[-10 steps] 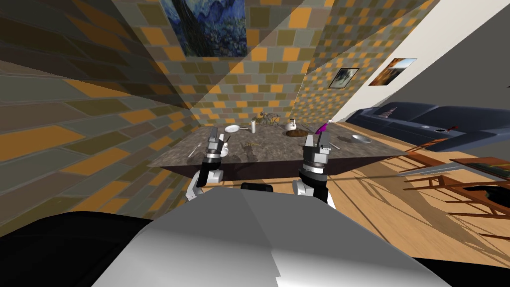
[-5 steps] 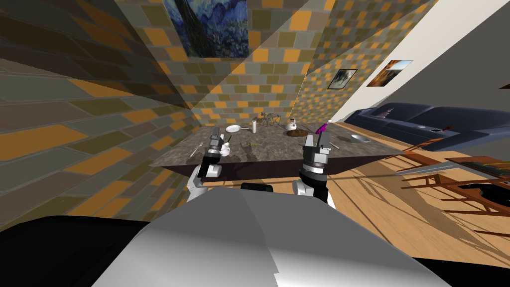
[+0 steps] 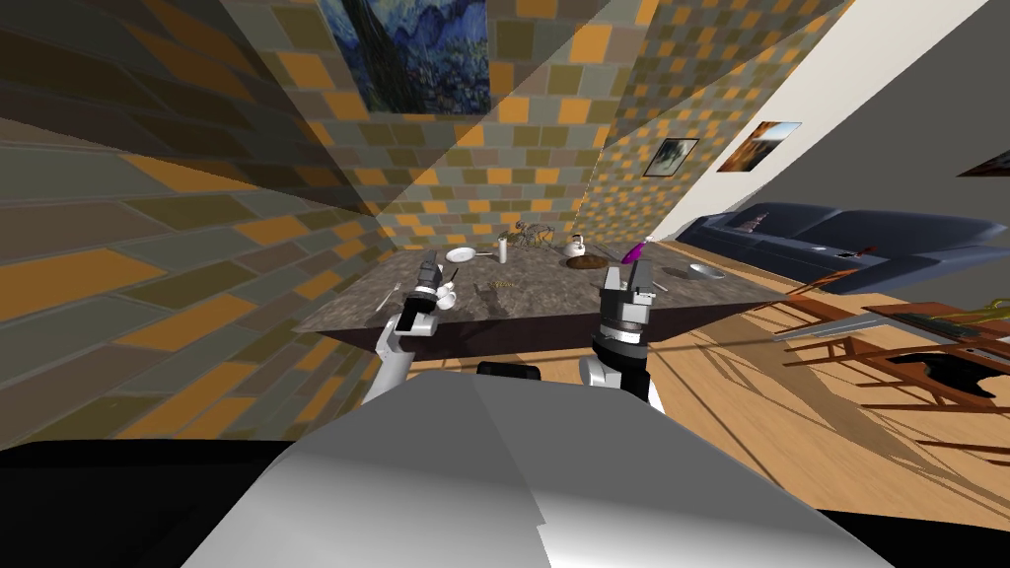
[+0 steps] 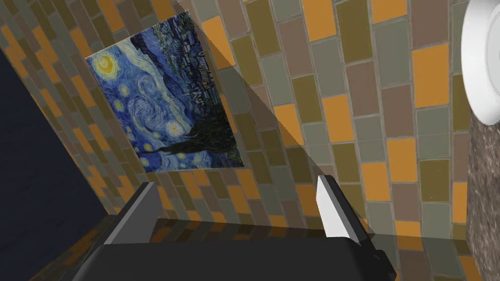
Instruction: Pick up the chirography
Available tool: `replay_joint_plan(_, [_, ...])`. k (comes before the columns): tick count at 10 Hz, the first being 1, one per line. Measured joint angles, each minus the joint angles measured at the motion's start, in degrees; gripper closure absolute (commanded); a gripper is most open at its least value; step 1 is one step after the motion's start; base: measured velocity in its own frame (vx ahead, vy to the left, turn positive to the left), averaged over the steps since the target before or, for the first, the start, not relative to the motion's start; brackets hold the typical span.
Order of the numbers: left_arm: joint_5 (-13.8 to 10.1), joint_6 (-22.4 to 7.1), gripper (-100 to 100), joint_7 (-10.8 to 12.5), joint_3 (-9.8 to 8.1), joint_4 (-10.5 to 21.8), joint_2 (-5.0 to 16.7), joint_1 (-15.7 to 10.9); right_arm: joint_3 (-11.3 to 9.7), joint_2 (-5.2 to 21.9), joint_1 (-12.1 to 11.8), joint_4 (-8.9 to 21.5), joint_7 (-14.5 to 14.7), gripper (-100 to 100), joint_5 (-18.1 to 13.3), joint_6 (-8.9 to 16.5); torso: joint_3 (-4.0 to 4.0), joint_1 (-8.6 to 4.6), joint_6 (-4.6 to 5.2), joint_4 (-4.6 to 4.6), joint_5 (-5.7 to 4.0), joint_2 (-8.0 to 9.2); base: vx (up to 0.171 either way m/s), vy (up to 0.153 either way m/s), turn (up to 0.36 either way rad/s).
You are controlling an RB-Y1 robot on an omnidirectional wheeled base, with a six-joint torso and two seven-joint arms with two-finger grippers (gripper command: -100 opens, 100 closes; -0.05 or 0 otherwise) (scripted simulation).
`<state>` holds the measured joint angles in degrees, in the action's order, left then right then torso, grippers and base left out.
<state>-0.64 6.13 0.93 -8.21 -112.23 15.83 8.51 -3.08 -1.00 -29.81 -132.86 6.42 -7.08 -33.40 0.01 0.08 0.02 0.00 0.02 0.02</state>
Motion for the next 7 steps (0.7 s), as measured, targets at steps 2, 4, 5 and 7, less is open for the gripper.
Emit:
replay_joint_plan(2, [-0.35, -3.06, -100, 0.36, -1.15, 2.44, 1.06, -2.01, 0.0, 0.0, 0.0, 0.0, 0.0, 0, 0.0, 0.0, 0.0, -0.01, 0.0, 0.0, 0.0, -0.01, -0.01, 0.014, -0.048])
replay_joint_plan(4, [-0.46, -5.58, -100, 0.45, -2.13, 6.3, 1.7, -4.69, 0.0, 0.0, 0.0, 0.0, 0.0, 0, 0.0, 0.0, 0.0, -0.04, -0.01, 0.0, -0.01, -0.01, -0.011, 0.007, -0.056])
replay_joint_plan(5, [-0.58, -7.33, -100, 0.59, -2.6, 7.99, 2.18, -6.4, 0.0, 0.0, 0.0, 0.0, 0.0, 0, 0.0, 0.0, -0.01, -0.05, -0.02, 0.0, -0.01, -0.02, 0.0, 0.0, 0.0])
replay_joint_plan(7, [-0.94, -9.88, -100, 0.96, -3.51, 11.28, 3.34, -9.24, 0.0, 0.0, 0.0, 0.0, 0.0, 0, 0.0, 0.0, -0.02, -0.07, 0.0, -0.01, -0.02, -0.04, -0.004, 0.004, -0.065])
